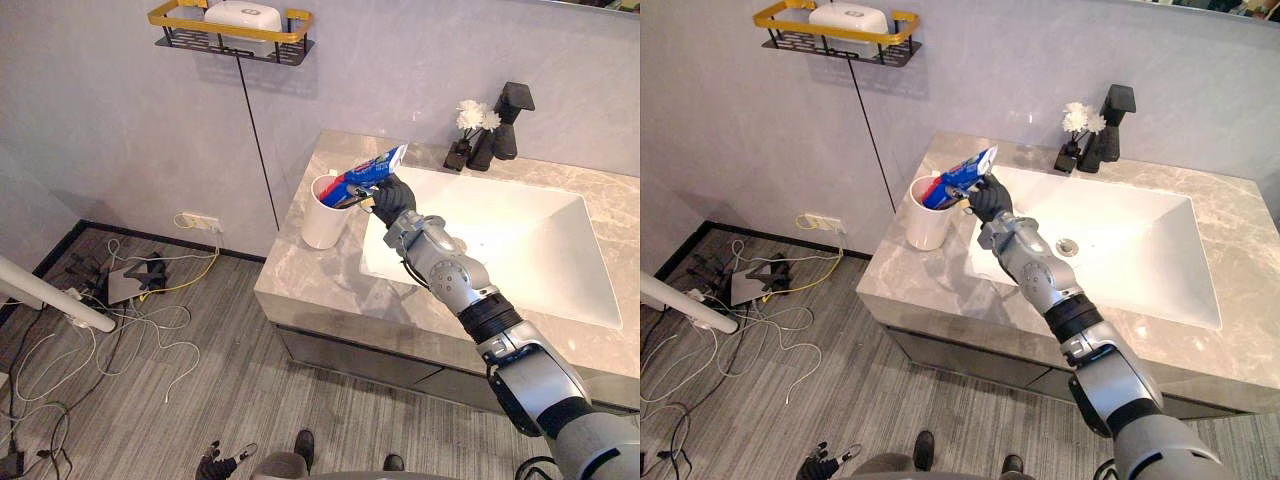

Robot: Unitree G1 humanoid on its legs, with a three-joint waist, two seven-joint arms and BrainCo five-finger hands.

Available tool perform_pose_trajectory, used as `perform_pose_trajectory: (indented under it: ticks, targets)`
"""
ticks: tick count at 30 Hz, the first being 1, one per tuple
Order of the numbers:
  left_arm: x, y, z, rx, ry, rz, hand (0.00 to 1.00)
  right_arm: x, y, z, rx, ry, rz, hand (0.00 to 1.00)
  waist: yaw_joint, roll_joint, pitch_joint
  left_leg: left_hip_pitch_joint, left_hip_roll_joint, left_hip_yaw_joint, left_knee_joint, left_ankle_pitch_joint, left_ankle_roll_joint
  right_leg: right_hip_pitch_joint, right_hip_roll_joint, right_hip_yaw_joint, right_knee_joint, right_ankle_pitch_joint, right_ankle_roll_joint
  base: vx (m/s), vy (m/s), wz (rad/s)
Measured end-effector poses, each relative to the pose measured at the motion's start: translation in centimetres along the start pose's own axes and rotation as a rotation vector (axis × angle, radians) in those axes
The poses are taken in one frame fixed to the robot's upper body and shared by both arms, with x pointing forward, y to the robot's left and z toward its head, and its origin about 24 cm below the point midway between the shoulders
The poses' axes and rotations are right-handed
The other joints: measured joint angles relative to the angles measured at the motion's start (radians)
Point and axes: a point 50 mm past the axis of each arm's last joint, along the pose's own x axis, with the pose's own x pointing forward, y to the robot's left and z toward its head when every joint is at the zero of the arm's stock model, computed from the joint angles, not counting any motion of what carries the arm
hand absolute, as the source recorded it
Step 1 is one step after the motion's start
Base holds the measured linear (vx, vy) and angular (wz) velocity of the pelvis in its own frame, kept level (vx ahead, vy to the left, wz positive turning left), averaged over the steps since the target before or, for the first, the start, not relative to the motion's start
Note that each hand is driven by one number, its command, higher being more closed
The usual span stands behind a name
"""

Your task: Organize washtable

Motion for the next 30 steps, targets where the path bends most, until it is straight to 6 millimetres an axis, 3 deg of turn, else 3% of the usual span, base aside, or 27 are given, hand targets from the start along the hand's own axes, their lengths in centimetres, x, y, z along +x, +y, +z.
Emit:
perform_pose_trajectory:
  ticks: [13,24,30]
  targets:
    - [0.0,0.0,0.0,0.012,0.000,-0.023,0.00,0.3,0.3,0.6,-0.007,-0.014,0.009,1.00,0.002,0.000,0.018,0.001,0.000,0.002,0.000,0.000,0.000,0.000,0.000,0.003,0.000,0.000,0.000,0.00,0.000,0.00]
    - [0.0,0.0,0.0,0.011,0.001,-0.023,0.00,1.6,2.1,3.1,-0.046,-0.070,0.062,1.00,0.002,0.000,0.022,0.006,0.014,0.014,0.000,-0.002,-0.003,0.000,0.005,0.015,0.000,0.000,0.000,0.00,0.000,-0.03]
    - [0.0,0.0,0.0,0.010,0.001,-0.023,0.00,1.8,2.6,3.2,-0.048,-0.072,0.077,1.00,0.002,0.000,0.021,0.006,0.014,0.014,0.000,-0.003,-0.003,0.001,0.005,0.015,0.000,0.000,0.000,0.00,0.000,0.00]
